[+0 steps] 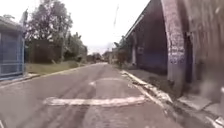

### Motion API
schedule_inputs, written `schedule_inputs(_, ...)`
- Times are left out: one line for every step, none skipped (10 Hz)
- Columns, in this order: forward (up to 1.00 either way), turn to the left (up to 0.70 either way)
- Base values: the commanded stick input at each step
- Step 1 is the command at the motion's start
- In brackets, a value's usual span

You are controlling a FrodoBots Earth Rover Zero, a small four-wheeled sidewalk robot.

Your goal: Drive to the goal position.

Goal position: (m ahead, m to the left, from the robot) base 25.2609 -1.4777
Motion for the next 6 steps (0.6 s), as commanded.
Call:
schedule_inputs(0.70,0.00)
schedule_inputs(0.70,0.08)
schedule_inputs(0.70,0.28)
schedule_inputs(0.70,0.35)
schedule_inputs(0.70,0.35)
schedule_inputs(0.70,0.35)
